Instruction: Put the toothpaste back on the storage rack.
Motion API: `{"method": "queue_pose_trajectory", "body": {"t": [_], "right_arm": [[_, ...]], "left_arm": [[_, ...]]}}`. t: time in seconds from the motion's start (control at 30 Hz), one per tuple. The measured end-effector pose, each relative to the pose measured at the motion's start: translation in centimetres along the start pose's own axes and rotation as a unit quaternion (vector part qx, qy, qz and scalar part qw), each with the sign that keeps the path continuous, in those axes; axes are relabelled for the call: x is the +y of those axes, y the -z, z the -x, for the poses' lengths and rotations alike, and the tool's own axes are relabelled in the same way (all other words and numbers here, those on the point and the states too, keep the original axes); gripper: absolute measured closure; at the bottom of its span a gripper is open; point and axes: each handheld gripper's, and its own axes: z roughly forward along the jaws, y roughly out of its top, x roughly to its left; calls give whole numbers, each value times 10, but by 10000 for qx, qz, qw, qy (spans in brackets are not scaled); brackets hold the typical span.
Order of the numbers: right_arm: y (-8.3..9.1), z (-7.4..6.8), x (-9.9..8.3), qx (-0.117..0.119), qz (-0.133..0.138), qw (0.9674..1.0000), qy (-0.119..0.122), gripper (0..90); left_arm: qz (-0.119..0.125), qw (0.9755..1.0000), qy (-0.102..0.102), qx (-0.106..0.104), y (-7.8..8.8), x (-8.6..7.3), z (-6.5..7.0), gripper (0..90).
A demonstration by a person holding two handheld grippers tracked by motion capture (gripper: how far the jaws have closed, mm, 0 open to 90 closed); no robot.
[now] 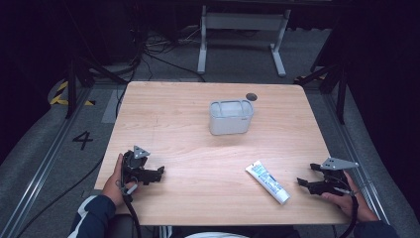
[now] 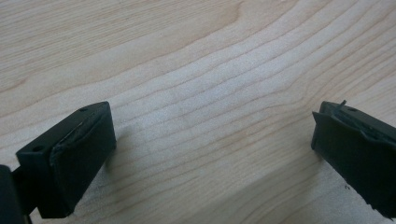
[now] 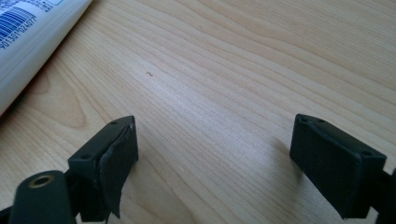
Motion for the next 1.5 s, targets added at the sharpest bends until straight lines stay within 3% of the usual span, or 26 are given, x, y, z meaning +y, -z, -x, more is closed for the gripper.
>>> {"method": "queue_pose_trajectory", "body": {"t": [0.33,0.47,0.5,0.57,0.67,0.9,1.03,1.5], "right_arm": [[3,0,3,-108,-231,9996,-88,147],[9,-1,3,-122,-421,9990,-47,173],[9,-2,3,-108,-432,9990,-38,179],[11,-2,3,-88,-466,9989,-26,192],[15,-4,3,-37,-449,9990,-44,203],[21,-8,10,116,-363,9993,-55,223],[25,-14,17,213,-290,9994,-13,229],[25,-33,46,402,-413,9976,392,240]], "left_arm": [[6,9995,-225,-240,-2,2,-4,4],[-7,9982,-409,-440,-3,3,-8,3],[-11,9971,-534,-538,-3,3,-10,3],[12,9964,-650,-544,-4,4,-12,1],[-29,9963,-606,-602,-4,4,-11,2],[3,9946,-798,-662,-6,7,-14,2],[-15,9947,-760,-698,-6,7,-13,4],[-27,9947,-732,-718,-6,7,-12,4]]}}
